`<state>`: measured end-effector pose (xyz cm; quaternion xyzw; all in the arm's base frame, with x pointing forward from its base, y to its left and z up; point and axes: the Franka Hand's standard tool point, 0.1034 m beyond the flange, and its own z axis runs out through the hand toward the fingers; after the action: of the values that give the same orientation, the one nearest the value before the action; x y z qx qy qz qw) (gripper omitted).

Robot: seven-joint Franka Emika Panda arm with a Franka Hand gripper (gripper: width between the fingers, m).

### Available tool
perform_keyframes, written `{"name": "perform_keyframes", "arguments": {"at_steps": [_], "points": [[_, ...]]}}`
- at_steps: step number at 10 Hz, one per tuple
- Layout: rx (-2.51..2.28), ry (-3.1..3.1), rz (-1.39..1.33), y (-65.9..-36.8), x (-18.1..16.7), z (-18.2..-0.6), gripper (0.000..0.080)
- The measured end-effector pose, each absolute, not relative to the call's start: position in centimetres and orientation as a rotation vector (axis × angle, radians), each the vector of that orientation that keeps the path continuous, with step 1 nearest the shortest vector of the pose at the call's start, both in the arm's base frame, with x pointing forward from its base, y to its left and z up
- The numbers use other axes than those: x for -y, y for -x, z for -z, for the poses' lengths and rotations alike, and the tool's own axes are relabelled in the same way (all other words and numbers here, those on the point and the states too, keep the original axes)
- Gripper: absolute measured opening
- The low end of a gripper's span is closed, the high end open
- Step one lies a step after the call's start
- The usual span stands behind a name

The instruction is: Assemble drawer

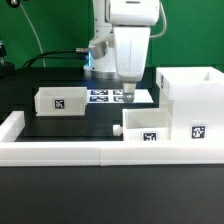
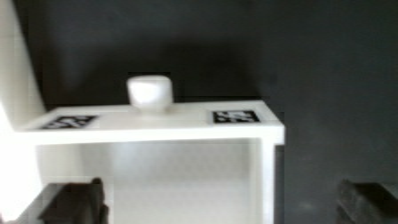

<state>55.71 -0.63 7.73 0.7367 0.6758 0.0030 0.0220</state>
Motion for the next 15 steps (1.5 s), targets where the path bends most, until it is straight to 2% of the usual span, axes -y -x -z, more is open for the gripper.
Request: {"name": "perform_keyframes", "arguments": {"at_steps": [3, 7, 11, 15], "points": [[-2.181, -2.221, -0.011, -55.3, 5.6, -7.0, 0.0649], [-2.267, -2.276, -0.101, -54.6, 8.1, -4.3, 0.0649], [-2.323, -2.304, -0.099, -53.3, 6.0, -1.2, 0.0649], [-2.277, -2.374, -0.096, -53.0, 3.7, -0.7, 0.0649]]}}
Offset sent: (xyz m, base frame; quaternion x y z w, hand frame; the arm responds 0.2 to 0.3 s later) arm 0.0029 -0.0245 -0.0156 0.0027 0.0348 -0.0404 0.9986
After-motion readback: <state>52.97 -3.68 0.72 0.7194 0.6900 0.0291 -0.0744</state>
